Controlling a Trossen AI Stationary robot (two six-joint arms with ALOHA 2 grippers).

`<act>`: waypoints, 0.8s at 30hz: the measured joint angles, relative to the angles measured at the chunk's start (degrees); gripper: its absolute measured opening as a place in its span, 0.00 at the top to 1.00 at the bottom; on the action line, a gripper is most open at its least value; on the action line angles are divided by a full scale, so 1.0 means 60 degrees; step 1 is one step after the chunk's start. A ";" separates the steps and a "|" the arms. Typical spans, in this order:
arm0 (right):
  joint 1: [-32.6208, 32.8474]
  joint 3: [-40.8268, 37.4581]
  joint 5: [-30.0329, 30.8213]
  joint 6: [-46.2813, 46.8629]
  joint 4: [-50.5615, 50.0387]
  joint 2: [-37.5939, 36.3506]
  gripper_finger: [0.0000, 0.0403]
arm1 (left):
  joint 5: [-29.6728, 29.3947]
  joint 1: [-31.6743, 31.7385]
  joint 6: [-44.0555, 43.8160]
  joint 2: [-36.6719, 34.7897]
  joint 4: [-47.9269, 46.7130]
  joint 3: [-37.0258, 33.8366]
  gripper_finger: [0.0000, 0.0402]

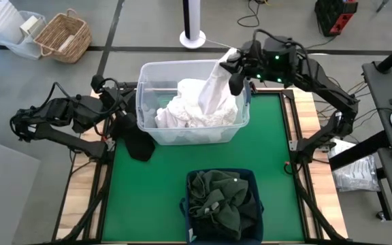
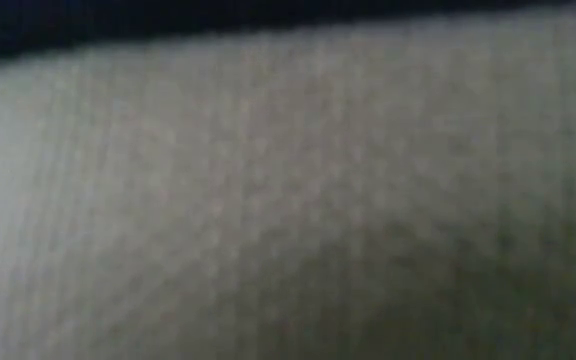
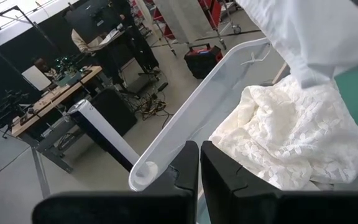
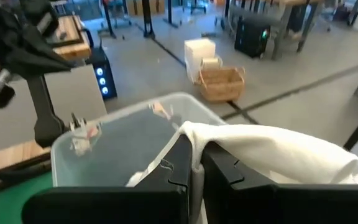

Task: Sort clothes
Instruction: Put the white underwear into the transparent laundry bin

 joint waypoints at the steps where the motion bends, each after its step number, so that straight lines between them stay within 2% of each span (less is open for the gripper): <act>1: 0.0000 0.0000 0.0000 0.0027 -0.0108 0.0056 0.97 | 0.0000 0.0003 0.0001 0.0000 0.0000 0.0000 1.00; 24: 0.0000 -0.0025 0.0004 0.0166 -0.2969 0.1482 0.97 | 0.0005 0.0003 -0.0032 0.0000 0.0000 0.0000 1.00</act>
